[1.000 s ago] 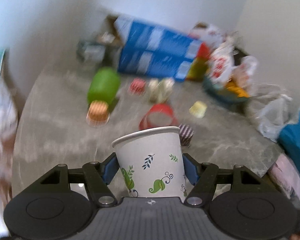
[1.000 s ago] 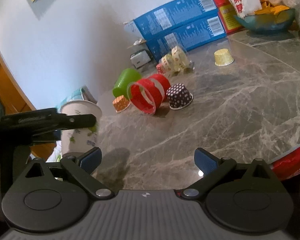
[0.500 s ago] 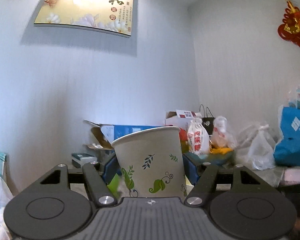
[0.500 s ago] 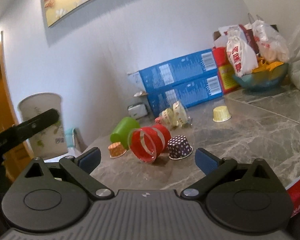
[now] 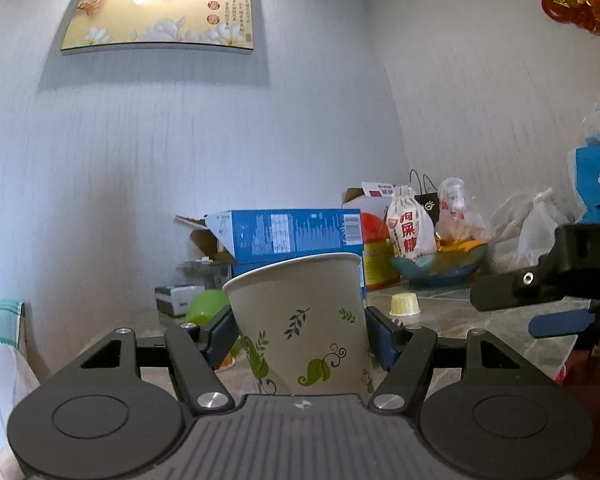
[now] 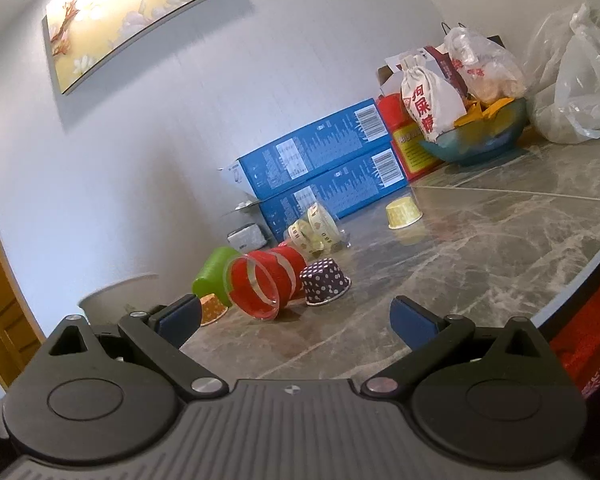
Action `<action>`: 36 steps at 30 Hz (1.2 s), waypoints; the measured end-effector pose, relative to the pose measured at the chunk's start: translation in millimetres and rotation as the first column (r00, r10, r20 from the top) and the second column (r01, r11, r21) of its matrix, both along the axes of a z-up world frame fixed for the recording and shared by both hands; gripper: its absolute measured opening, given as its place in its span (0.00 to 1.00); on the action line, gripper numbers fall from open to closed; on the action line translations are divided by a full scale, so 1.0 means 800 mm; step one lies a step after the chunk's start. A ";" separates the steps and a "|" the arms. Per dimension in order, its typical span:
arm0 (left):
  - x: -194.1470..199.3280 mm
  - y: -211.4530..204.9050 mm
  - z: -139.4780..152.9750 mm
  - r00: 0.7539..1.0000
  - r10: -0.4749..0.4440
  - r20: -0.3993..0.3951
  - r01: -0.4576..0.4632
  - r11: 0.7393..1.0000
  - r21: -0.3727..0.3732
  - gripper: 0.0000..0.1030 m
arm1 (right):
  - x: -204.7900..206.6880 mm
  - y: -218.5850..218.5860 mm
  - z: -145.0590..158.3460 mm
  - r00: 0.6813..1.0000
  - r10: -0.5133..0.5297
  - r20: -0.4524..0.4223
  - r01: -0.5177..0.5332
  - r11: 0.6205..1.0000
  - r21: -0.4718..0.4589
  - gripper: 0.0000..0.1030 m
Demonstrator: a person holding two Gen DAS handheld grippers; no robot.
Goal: Flip cup upright
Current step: 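Lower the paper cup upright onto the table and open the left tool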
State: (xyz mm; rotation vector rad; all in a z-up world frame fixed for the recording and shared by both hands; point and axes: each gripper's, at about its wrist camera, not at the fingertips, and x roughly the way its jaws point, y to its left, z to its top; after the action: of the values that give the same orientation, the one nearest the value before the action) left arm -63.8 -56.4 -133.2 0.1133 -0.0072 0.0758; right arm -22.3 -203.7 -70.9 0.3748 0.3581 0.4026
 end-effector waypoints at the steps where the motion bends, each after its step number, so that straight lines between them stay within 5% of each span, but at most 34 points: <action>1: -0.001 0.002 -0.003 1.000 0.002 -0.003 -0.002 1.000 0.000 0.69 | -0.001 0.000 -0.001 1.000 0.002 0.000 -0.002 1.000 -0.002 0.99; 23: -0.016 -0.006 -0.020 0.998 -0.002 -0.060 0.007 0.997 0.080 0.69 | -0.008 0.002 -0.005 0.999 0.019 -0.029 -0.020 1.000 -0.023 0.99; 25: -0.018 -0.005 -0.020 0.998 -0.012 -0.069 0.018 0.997 0.081 0.78 | -0.010 0.002 -0.004 0.999 0.020 -0.026 -0.021 0.999 -0.024 0.99; 28: -0.021 0.002 -0.019 0.993 -0.072 -0.094 0.078 0.995 0.055 0.97 | -0.013 0.003 -0.002 0.999 0.026 -0.029 -0.027 0.999 -0.033 0.99; 32: -0.033 0.013 -0.017 0.984 -0.110 -0.137 0.115 0.993 0.028 0.99 | -0.018 0.004 0.004 0.999 0.025 -0.029 -0.027 0.998 -0.056 0.99; 36: -0.086 0.041 0.013 0.972 -0.166 -0.163 0.152 0.984 -0.097 0.99 | -0.027 0.009 0.018 0.998 0.015 -0.067 -0.023 0.993 -0.112 0.99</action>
State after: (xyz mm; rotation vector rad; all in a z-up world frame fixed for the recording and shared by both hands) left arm -132.9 -23.9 -122.7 0.0346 0.1579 -0.0944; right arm -43.6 -196.8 -56.7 0.2752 0.4468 0.3875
